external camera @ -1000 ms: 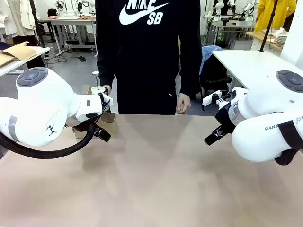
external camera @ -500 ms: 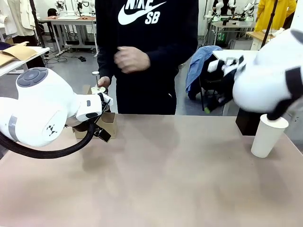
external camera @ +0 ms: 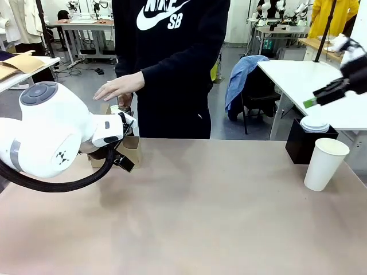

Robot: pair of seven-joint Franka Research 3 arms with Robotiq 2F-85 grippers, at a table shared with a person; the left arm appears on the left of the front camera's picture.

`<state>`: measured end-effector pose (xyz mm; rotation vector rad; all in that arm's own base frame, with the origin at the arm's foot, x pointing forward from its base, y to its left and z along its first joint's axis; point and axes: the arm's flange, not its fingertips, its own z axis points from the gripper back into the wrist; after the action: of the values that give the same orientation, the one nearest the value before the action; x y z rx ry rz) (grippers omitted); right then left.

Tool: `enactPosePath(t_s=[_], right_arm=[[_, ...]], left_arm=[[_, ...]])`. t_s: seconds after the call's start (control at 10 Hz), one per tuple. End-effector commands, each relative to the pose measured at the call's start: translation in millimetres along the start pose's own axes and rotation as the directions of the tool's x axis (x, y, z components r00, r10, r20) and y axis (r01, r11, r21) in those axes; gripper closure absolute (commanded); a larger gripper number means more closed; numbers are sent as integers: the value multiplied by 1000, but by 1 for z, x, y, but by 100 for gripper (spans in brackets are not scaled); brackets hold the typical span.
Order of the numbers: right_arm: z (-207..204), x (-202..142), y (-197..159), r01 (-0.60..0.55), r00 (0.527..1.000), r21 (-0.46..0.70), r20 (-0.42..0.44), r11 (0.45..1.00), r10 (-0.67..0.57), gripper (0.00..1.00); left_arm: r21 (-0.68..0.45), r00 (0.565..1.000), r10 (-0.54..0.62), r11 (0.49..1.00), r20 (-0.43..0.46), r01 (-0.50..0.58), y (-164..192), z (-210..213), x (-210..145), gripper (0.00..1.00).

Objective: Pour a drink into a cup and package it in a carrier.
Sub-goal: Pick up the 600 ml Paper Cup and place it in the middle top area of the table.

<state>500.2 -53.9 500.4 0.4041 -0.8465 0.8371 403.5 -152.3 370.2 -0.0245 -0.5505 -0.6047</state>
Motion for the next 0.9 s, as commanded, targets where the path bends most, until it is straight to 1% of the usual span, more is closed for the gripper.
enactPosePath(t_s=[0.0,0.1,0.3,0.4,0.5,0.6,0.8], right_arm=[[-30,-24,-21,-12,994,122,112,992,-1,0],[0,0,0,0,1000,0,0,1000,0,0],[0,0,0,0,1000,0,0,1000,0,0],[-4,-22,-7,-12,999,35,41,999,11,0],[4,-34,-40,-26,991,95,133,995,13,0],[22,-65,-66,-35,967,139,256,990,-2,0],[40,-116,-91,-46,917,199,396,979,-38,0]], left_arm=[[-1,1000,0,1000,0,0,0,0,0,0],[-1,1000,0,1000,0,0,0,0,0,0],[-1,1000,0,1000,0,0,0,0,0,0],[-1,1000,0,1000,0,0,0,0,0,0],[-1,1000,0,1000,0,0,0,0,0,0],[-1,1000,0,1000,0,0,0,0,0,0],[-1,1000,0,1000,0,0,0,0,0,0]])
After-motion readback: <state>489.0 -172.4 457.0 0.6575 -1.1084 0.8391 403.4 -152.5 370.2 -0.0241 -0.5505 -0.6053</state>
